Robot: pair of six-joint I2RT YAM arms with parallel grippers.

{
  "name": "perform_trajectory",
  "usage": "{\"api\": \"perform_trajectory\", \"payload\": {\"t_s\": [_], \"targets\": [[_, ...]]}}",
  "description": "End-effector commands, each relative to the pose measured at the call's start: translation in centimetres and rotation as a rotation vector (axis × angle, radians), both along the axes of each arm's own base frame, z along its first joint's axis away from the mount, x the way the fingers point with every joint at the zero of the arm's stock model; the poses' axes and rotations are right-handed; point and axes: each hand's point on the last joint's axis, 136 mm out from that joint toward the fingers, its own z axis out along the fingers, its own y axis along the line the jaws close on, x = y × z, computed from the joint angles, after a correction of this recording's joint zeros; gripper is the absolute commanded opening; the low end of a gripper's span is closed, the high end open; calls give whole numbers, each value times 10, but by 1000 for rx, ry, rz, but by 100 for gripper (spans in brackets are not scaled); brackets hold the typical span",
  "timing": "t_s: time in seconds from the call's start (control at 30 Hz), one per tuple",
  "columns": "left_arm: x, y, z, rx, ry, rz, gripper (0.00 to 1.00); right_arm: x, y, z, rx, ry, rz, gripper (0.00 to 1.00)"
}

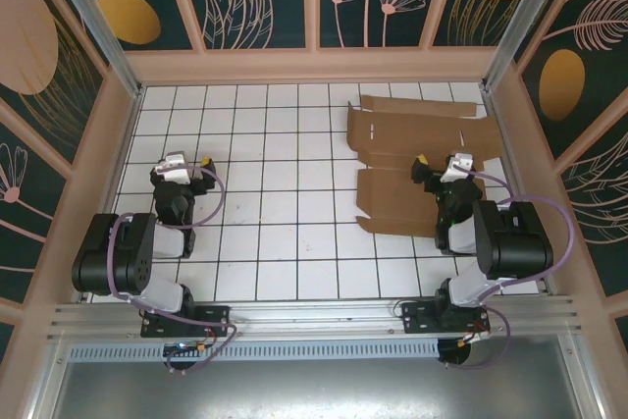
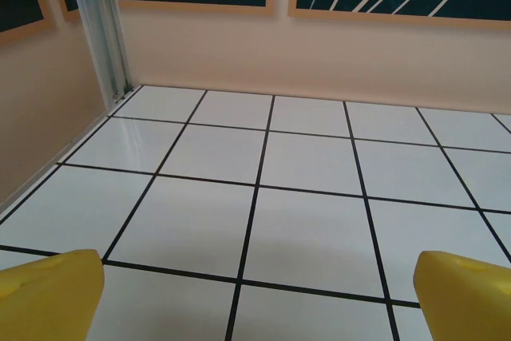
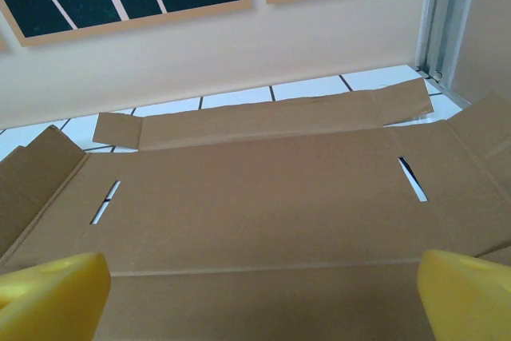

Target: Fold the paper box

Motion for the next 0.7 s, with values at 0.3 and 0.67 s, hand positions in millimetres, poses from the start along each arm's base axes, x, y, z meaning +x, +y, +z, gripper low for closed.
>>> {"api": "perform_trajectory", "payload": {"t_s": [0.3, 0.67], "targets": [[4, -2, 10, -1, -27, -2, 99, 0, -2, 6, -13, -23, -6, 99], [13, -5, 29, 12, -8, -19, 99, 6, 5, 24, -47, -2, 2, 99]]}}
